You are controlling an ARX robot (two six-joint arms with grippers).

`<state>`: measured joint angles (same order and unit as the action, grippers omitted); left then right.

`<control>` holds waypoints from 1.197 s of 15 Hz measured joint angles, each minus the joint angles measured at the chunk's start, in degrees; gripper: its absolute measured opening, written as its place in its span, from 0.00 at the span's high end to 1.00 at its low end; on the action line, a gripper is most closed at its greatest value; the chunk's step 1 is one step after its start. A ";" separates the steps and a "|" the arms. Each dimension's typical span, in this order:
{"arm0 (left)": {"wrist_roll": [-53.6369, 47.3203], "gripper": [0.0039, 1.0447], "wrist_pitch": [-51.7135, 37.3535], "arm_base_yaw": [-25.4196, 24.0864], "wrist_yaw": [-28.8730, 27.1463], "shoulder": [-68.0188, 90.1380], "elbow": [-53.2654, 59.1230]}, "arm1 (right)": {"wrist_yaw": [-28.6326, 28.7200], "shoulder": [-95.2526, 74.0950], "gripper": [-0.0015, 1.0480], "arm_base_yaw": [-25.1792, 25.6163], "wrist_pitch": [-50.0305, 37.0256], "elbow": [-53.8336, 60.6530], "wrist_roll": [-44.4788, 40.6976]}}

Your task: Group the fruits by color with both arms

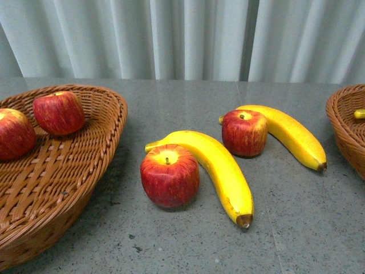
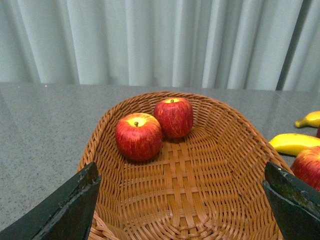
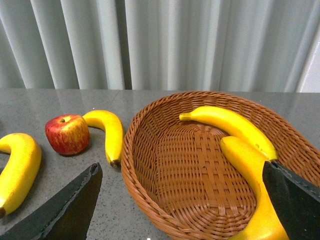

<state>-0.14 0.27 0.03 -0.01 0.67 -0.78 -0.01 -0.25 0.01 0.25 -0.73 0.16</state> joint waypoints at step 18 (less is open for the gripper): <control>0.02 0.06 -0.02 0.00 0.00 0.00 0.00 | -0.02 0.00 0.06 0.00 0.00 0.00 0.00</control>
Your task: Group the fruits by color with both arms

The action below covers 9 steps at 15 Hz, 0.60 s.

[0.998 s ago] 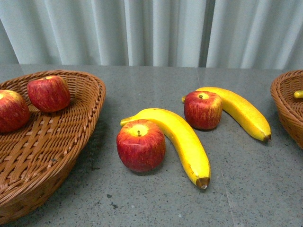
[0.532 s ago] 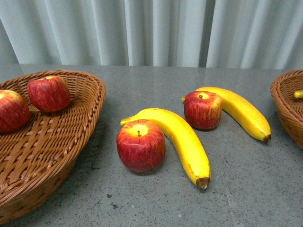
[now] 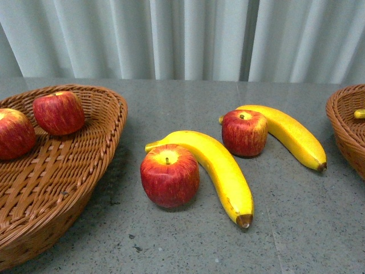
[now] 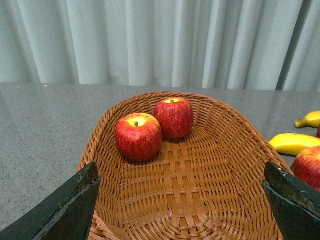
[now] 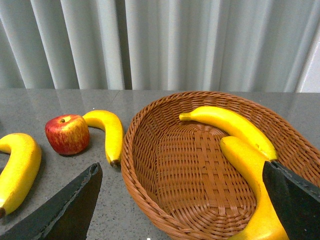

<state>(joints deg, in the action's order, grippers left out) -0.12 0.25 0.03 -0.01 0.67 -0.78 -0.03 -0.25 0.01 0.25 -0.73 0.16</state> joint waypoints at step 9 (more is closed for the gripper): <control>2.32 0.06 -1.29 -2.14 -16.83 24.59 -15.56 | 0.02 0.00 0.06 0.00 0.07 0.00 -0.02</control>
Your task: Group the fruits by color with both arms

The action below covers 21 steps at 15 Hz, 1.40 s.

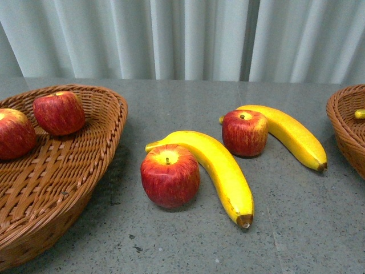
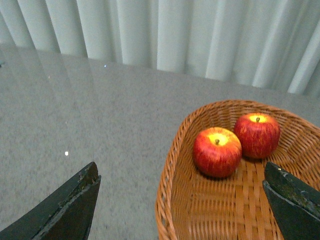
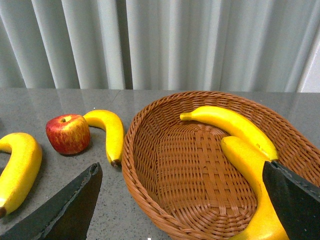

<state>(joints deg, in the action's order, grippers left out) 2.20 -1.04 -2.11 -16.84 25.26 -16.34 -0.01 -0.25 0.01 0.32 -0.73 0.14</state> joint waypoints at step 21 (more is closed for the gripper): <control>-18.05 0.06 -4.50 26.97 32.57 62.55 -31.23 | 0.00 0.00 0.06 0.00 -0.02 0.00 0.00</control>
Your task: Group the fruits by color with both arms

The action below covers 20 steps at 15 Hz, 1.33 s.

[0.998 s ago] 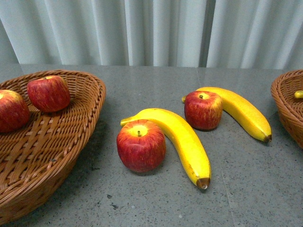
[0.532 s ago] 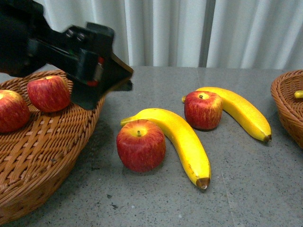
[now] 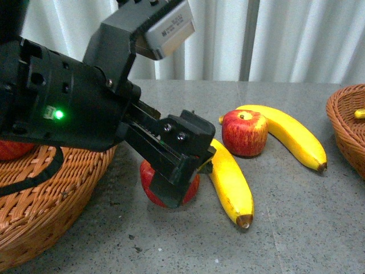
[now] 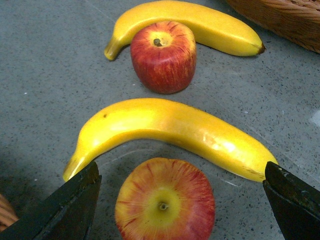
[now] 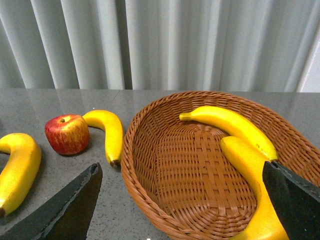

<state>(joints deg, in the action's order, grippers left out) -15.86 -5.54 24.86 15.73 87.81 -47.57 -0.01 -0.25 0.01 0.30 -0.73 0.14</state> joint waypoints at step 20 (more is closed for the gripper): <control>-2.71 0.40 -3.23 -0.57 -0.02 8.09 -0.76 | 0.00 0.00 0.06 0.00 0.00 0.00 0.00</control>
<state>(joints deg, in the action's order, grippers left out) -18.57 -8.78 24.29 15.70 95.90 -48.34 -0.01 -0.25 0.01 0.30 -0.73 0.14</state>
